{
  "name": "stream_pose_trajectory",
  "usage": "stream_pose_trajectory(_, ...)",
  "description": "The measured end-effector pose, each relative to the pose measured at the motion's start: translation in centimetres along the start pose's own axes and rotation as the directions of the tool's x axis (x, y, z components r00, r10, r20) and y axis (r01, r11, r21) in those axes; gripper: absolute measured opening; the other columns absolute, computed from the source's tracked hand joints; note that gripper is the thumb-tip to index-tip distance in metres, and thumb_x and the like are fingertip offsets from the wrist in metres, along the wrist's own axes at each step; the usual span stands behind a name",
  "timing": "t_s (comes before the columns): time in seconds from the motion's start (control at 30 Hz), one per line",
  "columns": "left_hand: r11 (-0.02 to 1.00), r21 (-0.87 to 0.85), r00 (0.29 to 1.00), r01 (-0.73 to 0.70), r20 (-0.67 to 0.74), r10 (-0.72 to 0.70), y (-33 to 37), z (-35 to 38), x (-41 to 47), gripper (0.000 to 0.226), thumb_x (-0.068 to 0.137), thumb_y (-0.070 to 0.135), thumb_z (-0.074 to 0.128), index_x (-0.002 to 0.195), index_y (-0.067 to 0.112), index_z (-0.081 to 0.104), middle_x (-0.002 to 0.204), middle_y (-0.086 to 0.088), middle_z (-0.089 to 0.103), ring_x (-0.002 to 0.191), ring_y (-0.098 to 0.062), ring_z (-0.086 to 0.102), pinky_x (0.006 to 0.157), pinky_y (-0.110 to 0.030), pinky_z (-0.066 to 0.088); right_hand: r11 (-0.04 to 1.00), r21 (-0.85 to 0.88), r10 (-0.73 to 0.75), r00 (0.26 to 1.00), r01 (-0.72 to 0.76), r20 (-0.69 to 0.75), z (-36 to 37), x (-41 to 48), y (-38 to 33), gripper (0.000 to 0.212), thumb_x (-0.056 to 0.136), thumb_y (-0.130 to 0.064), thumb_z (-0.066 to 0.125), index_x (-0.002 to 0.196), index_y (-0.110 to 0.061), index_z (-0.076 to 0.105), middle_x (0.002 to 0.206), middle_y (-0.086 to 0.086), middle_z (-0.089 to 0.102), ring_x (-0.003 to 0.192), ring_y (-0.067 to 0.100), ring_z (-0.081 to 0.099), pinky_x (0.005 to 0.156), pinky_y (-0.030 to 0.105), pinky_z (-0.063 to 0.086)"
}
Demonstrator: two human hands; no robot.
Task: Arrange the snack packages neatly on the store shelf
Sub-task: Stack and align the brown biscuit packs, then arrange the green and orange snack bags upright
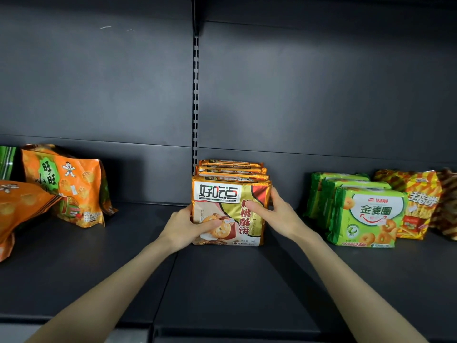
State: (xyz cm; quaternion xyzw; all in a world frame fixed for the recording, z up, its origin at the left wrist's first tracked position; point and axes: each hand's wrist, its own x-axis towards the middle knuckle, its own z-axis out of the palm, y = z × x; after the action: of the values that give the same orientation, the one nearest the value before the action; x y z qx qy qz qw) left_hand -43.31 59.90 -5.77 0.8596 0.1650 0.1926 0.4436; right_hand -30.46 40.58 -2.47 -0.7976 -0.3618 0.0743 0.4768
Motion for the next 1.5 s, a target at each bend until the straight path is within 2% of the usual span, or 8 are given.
stream_pose_trajectory(0.1,0.993,0.118,0.999,0.004,-0.042,0.001,0.5,-0.4,-0.3,0.05,0.07,0.053,0.073,0.11,0.025,0.063,0.107,0.008,0.071,0.093,-0.008,0.067,0.084,-0.03,0.056,0.988,-0.143,0.05,0.997,-0.057,-0.051,-0.4,-0.3,-0.6,0.062,0.075,-0.059,0.064,0.126,-0.026,0.049,0.128,-0.003,0.056,0.12,0.016,0.052,0.103,0.039,0.043)
stream_pose_trajectory(0.2,0.967,0.252,0.994,0.029,-0.111,-0.001,1.1,-0.6,-0.9,0.051,0.07,0.06,0.069,0.106,0.025,0.063,0.105,0.006,0.071,0.092,-0.013,0.067,0.083,-0.035,0.056,0.958,-0.267,0.086,0.993,-0.104,-0.076,-0.7,-0.8,-1.6,0.066,0.076,-0.061,0.062,0.126,-0.02,0.053,0.134,0.004,0.049,0.126,0.022,0.044,0.104,0.037,0.037)
stream_pose_trajectory(0.4,0.874,0.485,0.993,0.017,-0.11,0.041,2.5,-1.8,-3.1,0.057,0.081,0.064,0.054,0.121,0.023,0.056,0.115,0.001,0.067,0.104,-0.023,0.062,0.09,-0.041,0.05,0.888,-0.438,0.078,0.985,-0.137,-0.151,-1.3,-2.8,-3.3,0.078,0.082,-0.049,0.064,0.141,-0.008,0.033,0.143,0.013,0.038,0.131,0.028,0.039,0.103,0.038,0.037)
stream_pose_trajectory(0.5,0.828,0.561,0.993,-0.003,-0.093,0.066,3.8,-2.9,-4.7,0.055,0.084,0.061,0.054,0.122,0.021,0.055,0.116,-0.002,0.066,0.104,-0.025,0.062,0.082,-0.035,0.05,0.87,-0.477,0.059,0.987,-0.124,-0.15,-1.8,-4.1,-4.7,0.082,0.083,-0.042,0.067,0.145,-0.008,0.025,0.148,0.014,0.033,0.135,0.029,0.036,0.105,0.039,0.035)
stream_pose_trajectory(0.63,0.689,0.722,0.981,-0.067,-0.08,0.179,6.1,-4.5,-6.8,0.052,0.087,0.056,0.053,0.122,0.019,0.053,0.119,-0.005,0.064,0.106,-0.026,0.061,0.081,-0.034,0.049,0.856,-0.516,-0.015,0.995,-0.039,-0.099,-2.5,-5.8,-7.0,0.077,0.082,-0.035,0.069,0.143,-0.012,0.029,0.144,0.013,0.037,0.132,0.028,0.039,0.103,0.039,0.037)
stream_pose_trajectory(0.97,0.576,0.811,0.955,-0.104,-0.08,0.285,11.1,-9.6,-13.1,0.065,0.084,0.054,0.057,0.138,0.022,0.04,0.138,-0.009,0.051,0.128,-0.029,0.044,0.102,-0.041,0.038,0.715,-0.647,-0.281,0.956,0.266,0.083,-2.0,-9.4,-14.1,0.056,0.085,-0.03,0.066,0.134,-0.017,0.044,0.128,0.008,0.049,0.117,0.023,0.05,0.095,0.042,0.047)
stream_pose_trajectory(1.27,0.489,0.872,0.944,0.03,-0.185,0.272,9.8,-15.2,-21.5,0.064,0.084,0.051,0.058,0.137,0.02,0.042,0.136,-0.01,0.051,0.126,-0.031,0.045,0.1,-0.039,0.038,0.674,-0.596,-0.375,0.897,0.437,0.233,4.3,-12.2,-18.5,0.057,0.086,-0.032,0.063,0.137,-0.013,0.044,0.14,0.01,0.041,0.13,0.028,0.039,0.105,0.039,0.036)
stream_pose_trajectory(1.5,0.416,0.901,0.946,0.12,-0.231,0.227,7.1,-20.0,-26.0,0.061,0.086,0.055,0.052,0.137,0.023,0.041,0.129,-0.007,0.055,0.121,-0.028,0.048,0.096,-0.038,0.039,0.662,-0.536,-0.416,0.852,0.524,0.319,10.3,-13.0,-22.5,0.054,0.088,-0.035,0.061,0.136,-0.016,0.044,0.142,0.005,0.04,0.129,0.025,0.04,0.102,0.04,0.039)
